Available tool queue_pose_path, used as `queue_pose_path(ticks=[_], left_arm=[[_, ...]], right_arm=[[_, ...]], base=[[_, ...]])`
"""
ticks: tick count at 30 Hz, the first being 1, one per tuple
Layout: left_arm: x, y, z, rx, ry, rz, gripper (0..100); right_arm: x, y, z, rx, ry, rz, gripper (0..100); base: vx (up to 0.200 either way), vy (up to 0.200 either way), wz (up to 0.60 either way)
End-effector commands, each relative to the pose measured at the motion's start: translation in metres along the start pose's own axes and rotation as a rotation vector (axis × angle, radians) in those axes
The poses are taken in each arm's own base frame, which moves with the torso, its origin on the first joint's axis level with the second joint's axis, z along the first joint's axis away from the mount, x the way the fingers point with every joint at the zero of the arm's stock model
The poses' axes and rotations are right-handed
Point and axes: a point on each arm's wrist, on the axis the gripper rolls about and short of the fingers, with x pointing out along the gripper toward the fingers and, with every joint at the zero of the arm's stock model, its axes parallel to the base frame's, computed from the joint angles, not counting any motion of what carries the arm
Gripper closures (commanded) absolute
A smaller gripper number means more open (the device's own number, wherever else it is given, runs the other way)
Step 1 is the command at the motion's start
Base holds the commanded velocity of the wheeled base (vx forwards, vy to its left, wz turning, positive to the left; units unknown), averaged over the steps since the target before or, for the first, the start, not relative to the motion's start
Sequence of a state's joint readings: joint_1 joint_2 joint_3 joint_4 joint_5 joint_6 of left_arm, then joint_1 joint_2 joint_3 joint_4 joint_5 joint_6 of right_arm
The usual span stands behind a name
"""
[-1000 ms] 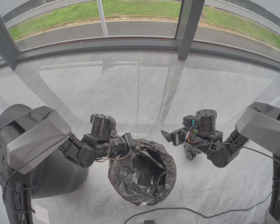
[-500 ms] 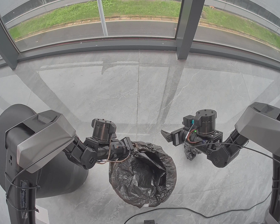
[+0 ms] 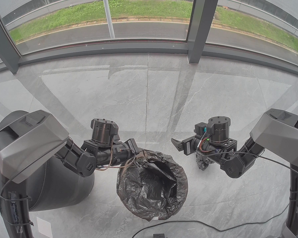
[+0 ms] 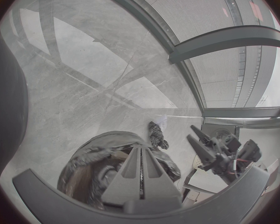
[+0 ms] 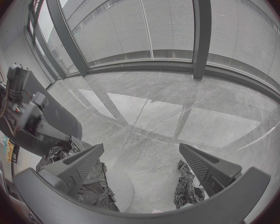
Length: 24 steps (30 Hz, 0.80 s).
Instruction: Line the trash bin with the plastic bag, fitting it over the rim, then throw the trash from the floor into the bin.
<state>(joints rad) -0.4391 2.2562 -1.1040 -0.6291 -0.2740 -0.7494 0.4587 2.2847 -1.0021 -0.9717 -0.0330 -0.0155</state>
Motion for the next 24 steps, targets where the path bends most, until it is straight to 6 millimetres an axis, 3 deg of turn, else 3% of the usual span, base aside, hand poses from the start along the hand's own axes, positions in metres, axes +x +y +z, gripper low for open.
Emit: queue_pose_path(ticks=[1,2,4,6,7,10,13,14,15,19,24], left_arm=[[-0.051,-0.043,-0.001,0.005,-0.044,-0.063,100],[-0.051,-0.043,-0.001,0.005,-0.044,-0.063,100],[-0.078,-0.065,-0.017,0.004,-0.075,-0.058,100],[-0.083,-0.068,-0.02,0.009,-0.079,-0.057,100],[-0.102,-0.075,-0.033,0.023,-0.095,-0.046,100],[-0.121,-0.077,-0.041,0.034,-0.133,-0.02,100],[-0.139,-0.067,-0.044,0.063,-0.15,0.01,100],[-0.139,-0.067,-0.044,0.063,-0.15,0.01,100],[-0.147,-0.054,-0.046,0.103,-0.146,0.051,100],[-0.152,-0.045,-0.053,0.158,-0.141,0.067,100],[-0.15,-0.046,-0.051,0.16,-0.172,0.044,100]], right_arm=[[0.001,0.0,-0.001,-0.003,0.005,-0.001,0],[0.001,0.0,-0.001,-0.003,0.005,-0.001,0],[0.002,0.0,-0.004,-0.003,0.013,-0.001,0],[0.002,-0.001,-0.004,-0.003,0.016,-0.004,0],[0.003,-0.002,-0.007,-0.003,0.031,-0.008,0],[0.006,-0.013,-0.016,-0.002,0.063,-0.031,0],[0.012,-0.041,-0.026,0.019,0.105,-0.083,0],[0.012,-0.041,-0.026,0.019,0.105,-0.083,0],[0.019,-0.061,-0.032,0.031,0.137,-0.118,0],[0.033,-0.092,-0.04,0.013,0.208,-0.149,0],[0.051,-0.109,-0.044,0.019,0.237,-0.171,0]], base=[[0.0,0.0,0.0],[0.0,0.0,0.0],[0.0,0.0,0.0],[0.0,0.0,0.0],[0.0,0.0,0.0],[0.0,0.0,0.0],[0.0,0.0,0.0],[0.0,0.0,0.0],[0.0,0.0,0.0],[0.0,0.0,0.0],[0.0,0.0,0.0]])
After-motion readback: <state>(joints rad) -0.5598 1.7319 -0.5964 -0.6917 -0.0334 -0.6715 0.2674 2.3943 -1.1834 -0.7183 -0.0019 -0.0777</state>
